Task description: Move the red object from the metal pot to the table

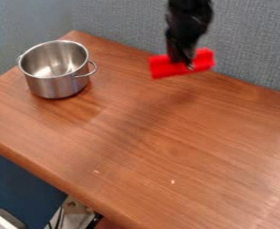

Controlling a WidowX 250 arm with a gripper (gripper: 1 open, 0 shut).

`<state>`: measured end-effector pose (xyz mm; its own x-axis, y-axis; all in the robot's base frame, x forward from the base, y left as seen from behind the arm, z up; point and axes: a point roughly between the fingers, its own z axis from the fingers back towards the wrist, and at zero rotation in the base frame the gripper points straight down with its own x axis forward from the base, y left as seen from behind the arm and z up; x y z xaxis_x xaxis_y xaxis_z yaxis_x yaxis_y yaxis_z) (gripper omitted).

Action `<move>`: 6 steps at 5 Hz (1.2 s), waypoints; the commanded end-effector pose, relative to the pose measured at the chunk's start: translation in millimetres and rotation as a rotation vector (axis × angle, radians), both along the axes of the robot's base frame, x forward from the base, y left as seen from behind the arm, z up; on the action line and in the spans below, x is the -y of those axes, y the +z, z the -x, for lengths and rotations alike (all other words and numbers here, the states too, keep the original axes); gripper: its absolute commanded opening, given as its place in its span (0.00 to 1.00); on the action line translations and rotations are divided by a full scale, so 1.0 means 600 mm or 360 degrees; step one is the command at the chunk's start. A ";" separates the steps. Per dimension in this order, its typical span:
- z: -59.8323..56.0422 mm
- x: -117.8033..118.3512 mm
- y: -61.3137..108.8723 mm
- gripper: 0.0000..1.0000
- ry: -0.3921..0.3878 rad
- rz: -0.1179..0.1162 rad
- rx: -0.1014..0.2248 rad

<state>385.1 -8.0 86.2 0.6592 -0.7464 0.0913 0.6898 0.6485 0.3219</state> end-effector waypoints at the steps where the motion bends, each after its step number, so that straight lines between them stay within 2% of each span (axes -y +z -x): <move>1: -0.034 0.043 0.012 0.00 -0.0151 0.0014 0.0087; 2: -0.047 0.068 -0.015 0.00 -0.0223 0.0022 0.0068; 3: -0.069 0.067 -0.038 0.00 -0.0222 0.0026 0.0049; 4: -0.069 0.051 -0.003 0.00 -0.0191 -0.0012 0.0068; 6: -0.079 0.038 0.016 0.00 -0.0157 -0.0055 0.0079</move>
